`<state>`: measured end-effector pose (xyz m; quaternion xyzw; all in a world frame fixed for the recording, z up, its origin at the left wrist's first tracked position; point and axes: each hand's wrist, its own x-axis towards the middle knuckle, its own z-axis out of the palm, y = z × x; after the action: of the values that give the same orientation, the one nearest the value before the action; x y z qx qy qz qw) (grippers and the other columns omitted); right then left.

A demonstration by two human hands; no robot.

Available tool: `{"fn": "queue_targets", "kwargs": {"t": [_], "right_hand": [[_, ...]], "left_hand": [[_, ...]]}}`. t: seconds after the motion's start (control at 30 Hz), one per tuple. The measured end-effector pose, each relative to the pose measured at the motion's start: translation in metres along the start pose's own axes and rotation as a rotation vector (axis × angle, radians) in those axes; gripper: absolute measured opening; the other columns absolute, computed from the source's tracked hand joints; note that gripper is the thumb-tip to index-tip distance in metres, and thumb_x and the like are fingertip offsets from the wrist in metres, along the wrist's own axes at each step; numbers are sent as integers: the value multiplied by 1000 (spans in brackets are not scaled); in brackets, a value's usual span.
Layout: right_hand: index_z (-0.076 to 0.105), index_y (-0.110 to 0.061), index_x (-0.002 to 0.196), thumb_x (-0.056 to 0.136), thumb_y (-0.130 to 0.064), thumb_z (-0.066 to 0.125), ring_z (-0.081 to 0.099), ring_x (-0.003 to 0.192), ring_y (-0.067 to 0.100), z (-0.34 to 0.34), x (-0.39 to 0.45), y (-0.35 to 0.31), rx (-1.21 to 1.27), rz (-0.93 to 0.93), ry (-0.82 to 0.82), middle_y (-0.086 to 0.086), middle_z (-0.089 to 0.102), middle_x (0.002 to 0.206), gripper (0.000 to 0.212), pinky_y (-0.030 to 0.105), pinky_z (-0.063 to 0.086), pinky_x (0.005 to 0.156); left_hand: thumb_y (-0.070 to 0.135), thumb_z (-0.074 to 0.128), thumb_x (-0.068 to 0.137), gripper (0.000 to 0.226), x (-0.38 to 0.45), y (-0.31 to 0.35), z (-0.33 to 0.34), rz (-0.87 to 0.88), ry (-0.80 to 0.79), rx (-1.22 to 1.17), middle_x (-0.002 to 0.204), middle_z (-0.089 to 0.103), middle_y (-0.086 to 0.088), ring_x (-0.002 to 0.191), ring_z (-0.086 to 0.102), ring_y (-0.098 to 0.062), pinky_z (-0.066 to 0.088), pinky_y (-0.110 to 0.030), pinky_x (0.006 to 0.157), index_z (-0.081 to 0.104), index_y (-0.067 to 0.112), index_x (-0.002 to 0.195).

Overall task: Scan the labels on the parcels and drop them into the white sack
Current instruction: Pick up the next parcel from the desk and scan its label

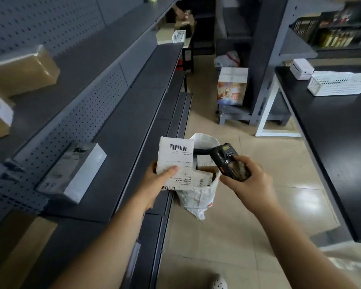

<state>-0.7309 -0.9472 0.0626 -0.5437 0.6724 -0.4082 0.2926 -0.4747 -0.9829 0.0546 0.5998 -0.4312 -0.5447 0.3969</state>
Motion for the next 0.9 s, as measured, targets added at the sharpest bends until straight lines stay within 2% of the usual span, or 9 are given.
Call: {"fn": "queue_targets", "kwargs": {"t": [0.07, 0.13, 0.3, 0.43, 0.53, 0.67, 0.8, 0.9], "right_hand": [[60, -44, 120, 67, -39, 86, 61, 97, 13, 5, 31, 12, -18, 27, -28, -25, 55, 99, 60, 40, 55, 86], [60, -43, 121, 67, -39, 86, 61, 98, 13, 11, 57, 23, -39, 60, -43, -21, 56, 102, 60, 39, 55, 86], [61, -36, 124, 68, -38, 86, 61, 100, 13, 33, 109, 52, -87, 156, -62, -16, 57, 106, 61, 35, 53, 87], [60, -35, 126, 68, -39, 86, 59, 100, 12, 58, 145, 77, -129, 222, -87, -12, 62, 114, 63, 33, 52, 86], [60, -34, 127, 68, -39, 85, 60, 101, 13, 80, 170, 97, -150, 268, -108, -11, 62, 117, 64, 36, 54, 87], [62, -32, 126, 68, -38, 86, 60, 100, 12, 110, 204, 125, -166, 340, -118, -14, 60, 110, 63, 29, 49, 85], [62, -34, 125, 69, -37, 85, 59, 96, 8, 138, 232, 153, -178, 403, -126, -19, 59, 104, 61, 24, 45, 81], [62, -35, 124, 68, -37, 85, 60, 99, 8, 154, 247, 172, -181, 448, -121, -17, 61, 108, 60, 26, 48, 86]], "left_hand": [[33, 76, 82, 47, 33, -3, 9, -40, 2, 17, 110, 73, 2, 95, 71, -11, 57, -29, 80, 58, 20, 124], [32, 76, 83, 41, 62, -7, 18, -80, 9, 19, 108, 73, 3, 97, 70, -13, 56, -32, 83, 59, 23, 119], [28, 73, 85, 29, 134, -25, 38, -150, -44, 55, 106, 73, 5, 93, 71, -10, 55, -23, 71, 61, 27, 112], [32, 75, 84, 42, 196, -59, 49, -248, -84, 86, 109, 73, 4, 90, 71, -7, 54, -16, 61, 59, 24, 122], [42, 78, 79, 57, 240, -86, 56, -335, -106, 143, 110, 71, 4, 92, 70, -10, 53, -19, 63, 55, 23, 127], [31, 74, 85, 38, 291, -117, 63, -429, -130, 195, 97, 63, 11, 83, 60, -3, 45, -14, 61, 49, 25, 113], [45, 80, 76, 70, 339, -151, 67, -484, -163, 264, 114, 67, 5, 98, 65, -14, 53, -32, 82, 47, 22, 133], [51, 79, 74, 65, 365, -169, 70, -471, -162, 354, 113, 68, 6, 102, 65, -15, 52, -33, 84, 55, 23, 127]]}}
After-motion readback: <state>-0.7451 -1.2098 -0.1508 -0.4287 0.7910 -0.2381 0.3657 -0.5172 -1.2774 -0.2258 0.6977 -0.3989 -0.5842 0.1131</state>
